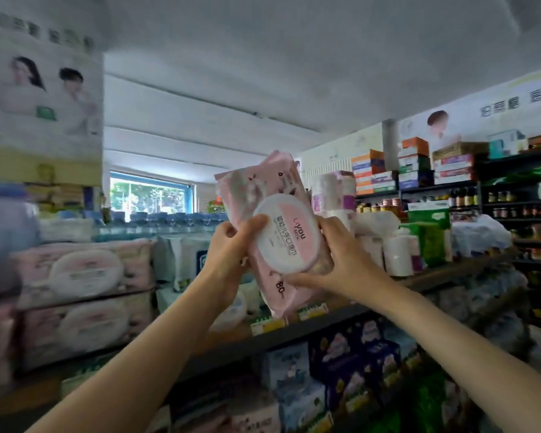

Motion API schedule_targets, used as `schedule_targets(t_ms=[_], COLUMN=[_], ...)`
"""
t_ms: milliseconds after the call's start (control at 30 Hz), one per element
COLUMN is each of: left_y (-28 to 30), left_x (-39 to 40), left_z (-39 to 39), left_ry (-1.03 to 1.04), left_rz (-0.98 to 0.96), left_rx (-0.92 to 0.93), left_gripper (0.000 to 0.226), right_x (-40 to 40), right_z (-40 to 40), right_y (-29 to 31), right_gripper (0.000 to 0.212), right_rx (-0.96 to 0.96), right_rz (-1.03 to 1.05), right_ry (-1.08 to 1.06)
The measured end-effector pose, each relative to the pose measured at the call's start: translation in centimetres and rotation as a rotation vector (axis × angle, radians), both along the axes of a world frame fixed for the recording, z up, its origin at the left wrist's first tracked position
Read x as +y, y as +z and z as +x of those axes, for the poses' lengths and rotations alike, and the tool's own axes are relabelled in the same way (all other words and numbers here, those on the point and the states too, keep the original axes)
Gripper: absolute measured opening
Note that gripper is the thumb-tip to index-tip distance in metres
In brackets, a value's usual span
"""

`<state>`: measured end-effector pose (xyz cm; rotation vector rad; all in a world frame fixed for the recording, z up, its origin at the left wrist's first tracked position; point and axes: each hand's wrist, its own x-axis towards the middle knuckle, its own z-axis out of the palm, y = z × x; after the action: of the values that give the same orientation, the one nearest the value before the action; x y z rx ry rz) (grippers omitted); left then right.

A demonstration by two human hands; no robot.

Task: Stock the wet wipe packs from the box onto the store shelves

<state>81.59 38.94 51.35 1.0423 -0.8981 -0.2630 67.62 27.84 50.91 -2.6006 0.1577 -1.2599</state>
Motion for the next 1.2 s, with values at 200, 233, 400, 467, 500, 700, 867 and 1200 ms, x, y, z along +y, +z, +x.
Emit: schedule_targets(t_ms=[200, 233, 400, 467, 500, 700, 867, 1200], left_y=[0.3, 0.4, 2.1, 3.2, 3.4, 2.2, 1.0, 0.8], left_x=[2.7, 3.1, 8.0, 11.2, 12.7, 16.0, 18.0, 18.3], left_z=[2.8, 2.8, 6.2, 8.8, 9.6, 11.5, 13.1, 15.5], left_ry=[0.162, 0.169, 0.325, 0.582, 0.776, 0.943, 0.850, 0.719], left_rz=[-0.089, -0.091, -0.113, -0.154, -0.087, 0.755, 1.328, 1.757], left_rx=[0.120, 0.127, -0.020, -0.168, -0.271, -0.936, -0.924, -0.770], left_gripper=[0.053, 0.052, 0.029, 0.072, 0.094, 0.083, 0.048, 0.077], right_x=[5.0, 5.4, 4.6, 4.6, 4.9, 8.0, 11.0, 12.1], right_z=[7.6, 8.8, 13.8, 15.8, 16.8, 22.4, 24.0, 28.1], right_y=[-1.4, -1.5, -0.2, -0.1, -0.1, -1.2, -1.7, -5.4], right_gripper=[0.119, 0.118, 0.110, 0.104, 0.099, 0.110, 0.092, 0.110], right_rx=[-0.162, -0.185, -0.240, -0.238, -0.233, -0.131, 0.191, -0.094], right_rz=[-0.234, -0.250, -0.287, -0.426, -0.506, -1.035, -1.241, -1.037], right_ry=[-0.168, -0.213, 0.013, 0.059, 0.078, 0.171, 0.173, 0.219])
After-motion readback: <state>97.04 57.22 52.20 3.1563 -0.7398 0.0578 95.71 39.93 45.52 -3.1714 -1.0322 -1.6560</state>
